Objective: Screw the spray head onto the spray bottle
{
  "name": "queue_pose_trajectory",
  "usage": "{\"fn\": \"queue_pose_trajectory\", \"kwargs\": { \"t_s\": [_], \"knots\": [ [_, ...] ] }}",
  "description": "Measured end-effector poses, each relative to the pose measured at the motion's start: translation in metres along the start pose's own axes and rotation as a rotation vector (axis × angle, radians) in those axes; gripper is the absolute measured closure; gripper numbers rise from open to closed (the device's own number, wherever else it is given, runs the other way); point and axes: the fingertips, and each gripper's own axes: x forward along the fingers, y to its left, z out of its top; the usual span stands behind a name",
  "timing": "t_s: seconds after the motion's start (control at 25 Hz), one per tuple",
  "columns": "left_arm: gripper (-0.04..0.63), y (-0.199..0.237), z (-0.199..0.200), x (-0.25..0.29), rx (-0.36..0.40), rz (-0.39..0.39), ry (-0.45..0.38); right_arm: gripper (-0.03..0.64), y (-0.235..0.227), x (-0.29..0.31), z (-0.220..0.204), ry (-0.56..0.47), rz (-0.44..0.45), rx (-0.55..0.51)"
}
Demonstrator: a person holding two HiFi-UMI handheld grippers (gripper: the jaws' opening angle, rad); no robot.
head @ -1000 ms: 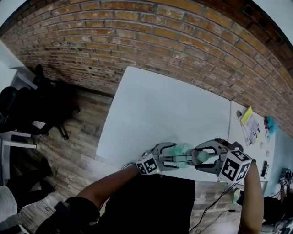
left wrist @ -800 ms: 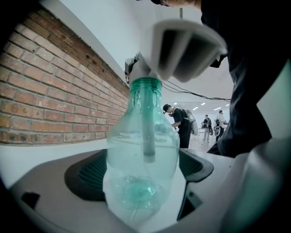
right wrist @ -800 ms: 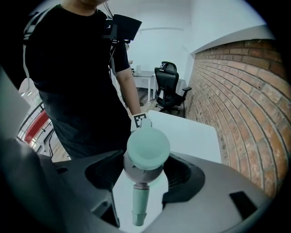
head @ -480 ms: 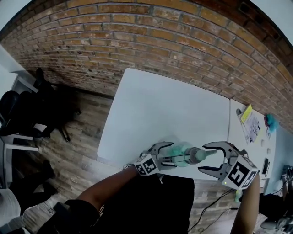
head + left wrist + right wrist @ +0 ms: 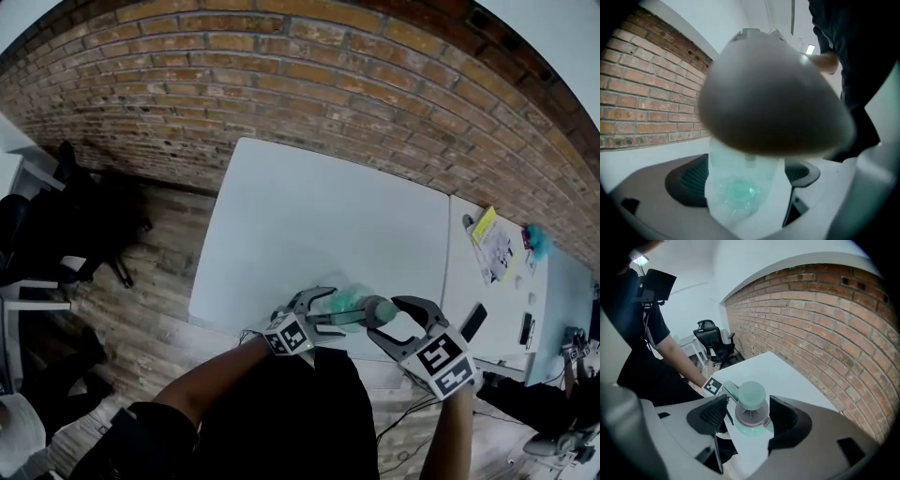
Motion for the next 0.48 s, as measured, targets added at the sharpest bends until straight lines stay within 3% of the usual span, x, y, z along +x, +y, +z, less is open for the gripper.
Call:
{"fn": "queue_pose_trajectory", "kwargs": {
  "t_s": [0.32, 0.48],
  "knots": [
    [0.106, 0.005, 0.005, 0.002, 0.006, 0.053, -0.034, 0.333, -0.008, 0.024, -0.018, 0.167, -0.051, -0.054],
    [0.106, 0.002, 0.009, 0.003, 0.005, 0.049, -0.045, 0.340, -0.004, 0.028, -0.022, 0.209, -0.034, -0.085]
  ]
}}
